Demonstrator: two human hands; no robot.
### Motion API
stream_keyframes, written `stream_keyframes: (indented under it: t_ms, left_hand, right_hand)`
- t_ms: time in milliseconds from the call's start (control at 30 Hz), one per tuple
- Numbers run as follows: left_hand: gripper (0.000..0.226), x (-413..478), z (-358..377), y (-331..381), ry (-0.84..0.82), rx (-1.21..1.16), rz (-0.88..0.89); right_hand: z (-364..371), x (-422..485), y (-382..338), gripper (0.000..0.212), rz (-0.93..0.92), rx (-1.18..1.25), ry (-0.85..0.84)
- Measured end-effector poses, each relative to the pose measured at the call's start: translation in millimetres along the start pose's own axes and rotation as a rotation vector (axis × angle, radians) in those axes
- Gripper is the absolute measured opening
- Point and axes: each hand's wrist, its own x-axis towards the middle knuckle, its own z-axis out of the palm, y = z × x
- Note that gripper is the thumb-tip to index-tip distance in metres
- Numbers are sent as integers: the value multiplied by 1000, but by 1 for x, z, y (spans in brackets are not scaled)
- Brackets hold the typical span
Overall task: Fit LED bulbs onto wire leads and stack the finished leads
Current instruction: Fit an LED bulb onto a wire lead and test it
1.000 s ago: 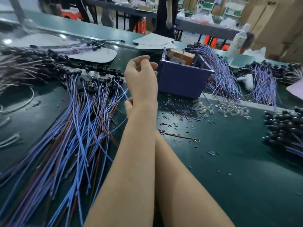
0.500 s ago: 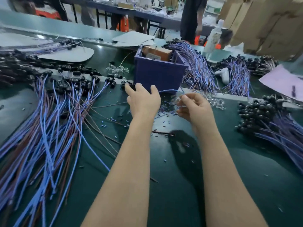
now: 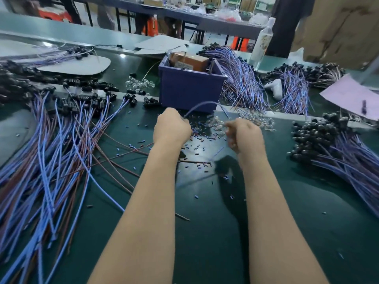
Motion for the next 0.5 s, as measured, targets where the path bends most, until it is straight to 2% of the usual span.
stream_keyframes:
  t_ms: [67, 133, 200, 267, 400, 500]
  left_hand:
    - [22, -3, 0, 9, 52, -390, 38]
    - [25, -6, -2, 20, -26, -820, 16]
    - [30, -9, -3, 27, -137, -1013, 21]
    - [32, -13, -1, 29, -165, -967, 96]
    - [25, -22, 4, 32, -134, -787, 317]
    - [21, -28, 5, 36, -203, -718, 424]
  right_hand:
    - [7, -8, -3, 15, -33, -153, -270]
    - [15, -15, -2, 16, -24, -256, -499]
    - [21, -19, 0, 19, -11, -347, -609]
    - [24, -20, 1, 17, -35, -379, -635]
    - [22, -18, 3, 18, -77, -121, -683]
    - [23, -17, 6, 20, -105, -19, -649]
